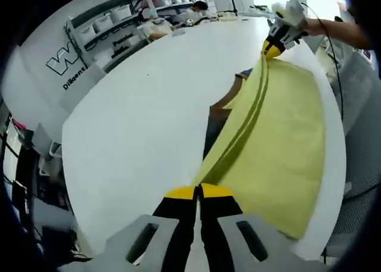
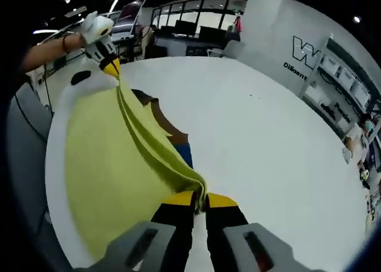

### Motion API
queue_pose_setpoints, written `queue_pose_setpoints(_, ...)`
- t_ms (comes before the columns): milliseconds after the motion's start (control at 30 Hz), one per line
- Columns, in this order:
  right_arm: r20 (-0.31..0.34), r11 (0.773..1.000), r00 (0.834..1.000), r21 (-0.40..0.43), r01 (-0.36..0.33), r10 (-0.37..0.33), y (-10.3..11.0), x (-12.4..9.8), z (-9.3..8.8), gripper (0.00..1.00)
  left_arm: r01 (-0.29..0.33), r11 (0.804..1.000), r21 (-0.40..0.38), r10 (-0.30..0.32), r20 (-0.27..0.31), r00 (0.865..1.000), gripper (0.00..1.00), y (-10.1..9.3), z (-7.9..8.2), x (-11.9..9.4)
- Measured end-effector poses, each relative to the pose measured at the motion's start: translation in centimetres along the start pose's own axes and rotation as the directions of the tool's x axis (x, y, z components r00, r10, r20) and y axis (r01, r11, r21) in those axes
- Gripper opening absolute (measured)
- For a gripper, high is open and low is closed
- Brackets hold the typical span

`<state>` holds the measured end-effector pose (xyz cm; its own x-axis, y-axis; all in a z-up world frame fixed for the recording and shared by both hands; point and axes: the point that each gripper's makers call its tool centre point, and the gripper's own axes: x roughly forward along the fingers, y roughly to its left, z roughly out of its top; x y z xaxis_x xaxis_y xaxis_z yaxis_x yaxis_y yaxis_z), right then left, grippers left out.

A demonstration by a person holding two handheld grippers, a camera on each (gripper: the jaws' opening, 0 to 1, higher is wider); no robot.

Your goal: Fold the garment on the visible template until the final outline fits inside the template.

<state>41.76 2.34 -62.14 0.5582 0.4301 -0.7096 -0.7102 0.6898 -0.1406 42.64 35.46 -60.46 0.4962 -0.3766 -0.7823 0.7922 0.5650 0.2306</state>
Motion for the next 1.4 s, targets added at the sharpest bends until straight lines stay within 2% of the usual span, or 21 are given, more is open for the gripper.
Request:
queue_pose_setpoints(133,-0.003,1.000,1.000,0.017,0.006,-0.006,-0.4,0.3,0.1,0.00,-0.015,1.000,-0.014,0.015,0.004,1.000,0.02,0.8,0.3,0.5)
queue_pose_setpoints(267,-0.028,0.999,1.000,0.050,0.007,-0.005,-0.6,0.6,-0.1,0.01,-0.029,0.994,-0.101,0.031,0.010,0.999,0.02,1.6,0.3,1.3)
queue_pose_setpoints(300,-0.021,0.998,1.000,0.065,0.008,-0.007,-0.8,0.7,0.1,0.01,-0.033,0.990,-0.137,0.035,0.010,0.999,0.02,1.9,0.3,1.6)
queue_pose_setpoints(433,-0.011,0.990,1.000,0.141,-0.001,0.002,-1.0,0.9,0.3,0.01,-0.041,0.981,-0.189,0.043,0.007,0.999,0.02,2.4,0.0,2.5)
queue_pose_setpoints(533,-0.008,0.984,1.000,0.178,-0.004,0.006,-1.4,1.3,0.3,0.00,-0.046,0.978,-0.203,0.049,0.007,0.999,0.02,2.6,0.0,2.9)
queue_pose_setpoints(767,-0.010,0.981,1.000,0.193,0.007,-0.005,-2.1,1.9,1.0,0.00,-0.056,0.976,-0.209,0.056,-0.007,0.998,0.02,3.1,-0.1,3.8)
queue_pose_setpoints(1100,-0.059,0.990,0.998,0.140,0.020,-0.012,-2.8,3.7,1.3,0.00,-0.063,0.972,-0.226,0.060,-0.020,0.998,0.02,3.3,-0.5,4.3)
queue_pose_setpoints(1267,-0.060,0.980,0.998,0.195,0.031,-0.019,-3.1,3.8,0.9,0.00,-0.065,0.971,-0.229,0.064,-0.012,0.998,0.02,3.2,-0.5,4.3)
queue_pose_setpoints(1333,-0.062,0.979,0.997,0.198,0.057,-0.045,-3.6,3.7,0.8,0.00,-0.069,0.967,-0.246,0.069,-0.007,0.998,0.02,3.3,-0.6,4.4)
queue_pose_setpoints(1400,-0.051,0.976,0.995,0.194,0.094,-0.086,-4.3,3.3,0.8,0.03,-0.115,0.955,-0.275,0.120,0.002,0.993,0.02,4.1,-0.7,4.3)
